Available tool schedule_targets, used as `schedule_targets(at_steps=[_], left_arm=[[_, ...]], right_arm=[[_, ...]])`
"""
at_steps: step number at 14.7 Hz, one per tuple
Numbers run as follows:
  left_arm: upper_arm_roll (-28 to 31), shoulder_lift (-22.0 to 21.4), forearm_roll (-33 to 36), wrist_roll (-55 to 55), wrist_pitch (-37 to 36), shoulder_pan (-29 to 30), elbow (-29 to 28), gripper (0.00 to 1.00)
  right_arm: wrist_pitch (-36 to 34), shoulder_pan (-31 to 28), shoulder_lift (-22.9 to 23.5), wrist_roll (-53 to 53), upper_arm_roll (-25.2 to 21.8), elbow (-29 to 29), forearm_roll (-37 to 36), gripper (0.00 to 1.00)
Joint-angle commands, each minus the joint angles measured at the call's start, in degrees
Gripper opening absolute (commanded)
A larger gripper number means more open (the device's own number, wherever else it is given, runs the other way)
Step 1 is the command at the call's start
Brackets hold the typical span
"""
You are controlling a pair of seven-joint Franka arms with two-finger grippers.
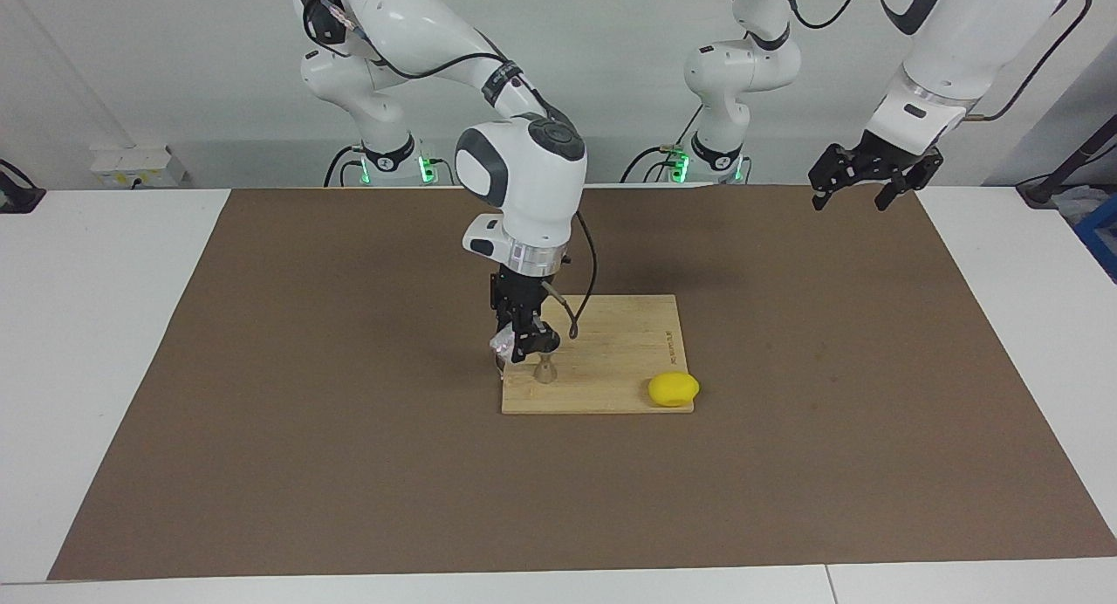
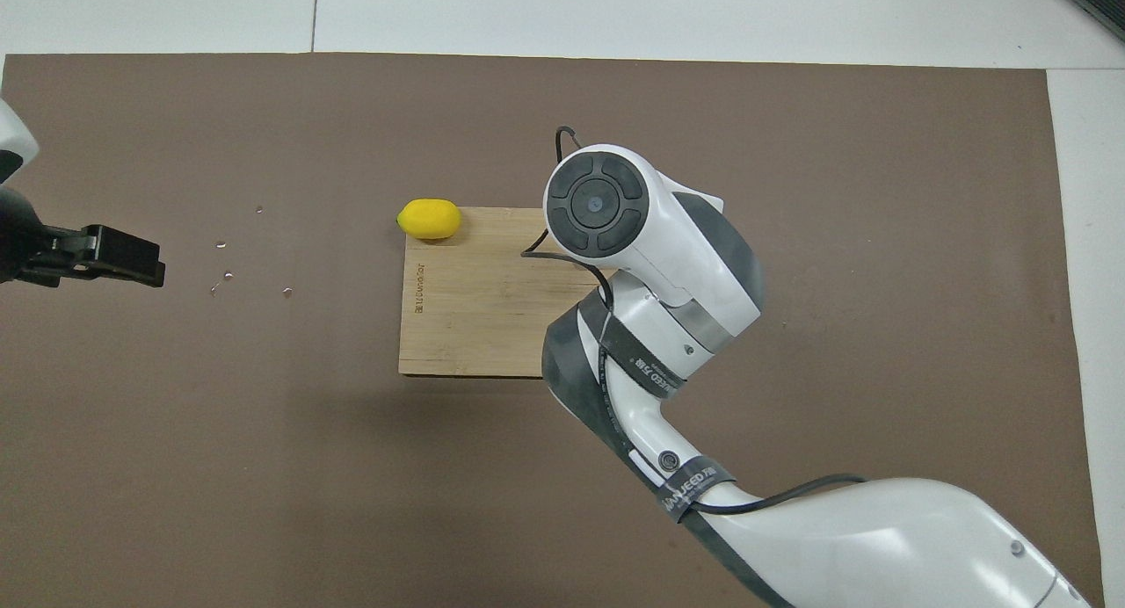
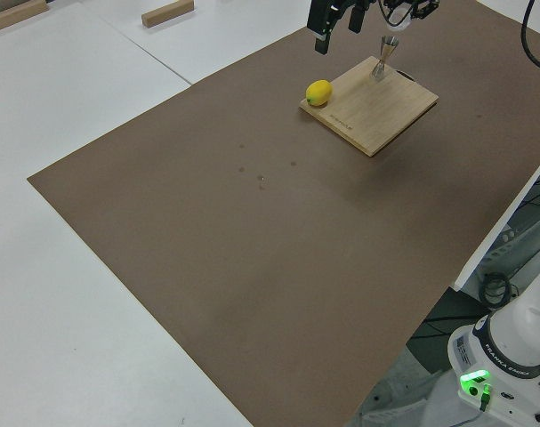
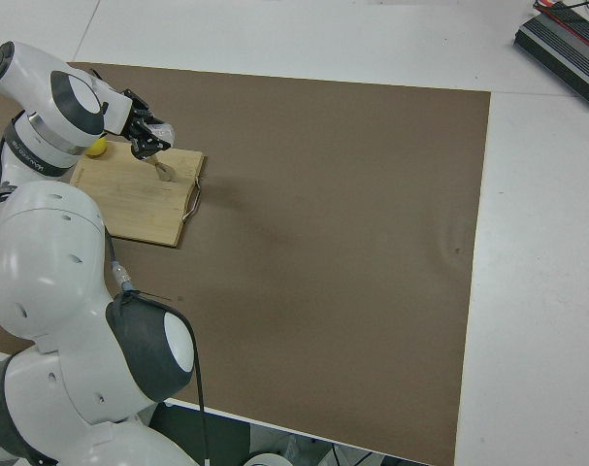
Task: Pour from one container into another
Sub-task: 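Tilt the glass cup with the right gripper over the metal cup, then tilt the glass cup upright and lift it away with the right gripper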
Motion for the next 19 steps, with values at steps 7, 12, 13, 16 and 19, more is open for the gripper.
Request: schedule_targets(at_steps=[7,12,13,16,19], left_arm=[[0.92,-0.71,0.10,2.89,-0.36,-0.46,-0.61,1.00],[1.00,-0.71,0.45,7.83,-0.28,-0.11,-0.61,1.00],[1.00,-0.71,0.45,7.74,-0.28,-0.02,-0.61,1.00],[1.00,-0.71,0.45,6.86,-0.28,-0.02,-0.61,1.00],[0.83,-0.71,0.45,6.86,0.16,1.20,-0.61,1.00]], right_arm=[[-1.51,0.28,0.14,-1.19,0.32,0.69,-2.48,0.00],[-1.43,0.37,0.14,-1.55,0.41,0.95,-2.92,0.00],[-1.43,0.19,0.22,-1.37,0.41,1.22,-2.05,0.00],[-0.99,-0.33,0.22,-0.76,0.58,1.31,1.19,0.00],[0.94,-1.48,0.31,-0.23,0.41,1.31,8.75,0.00]])
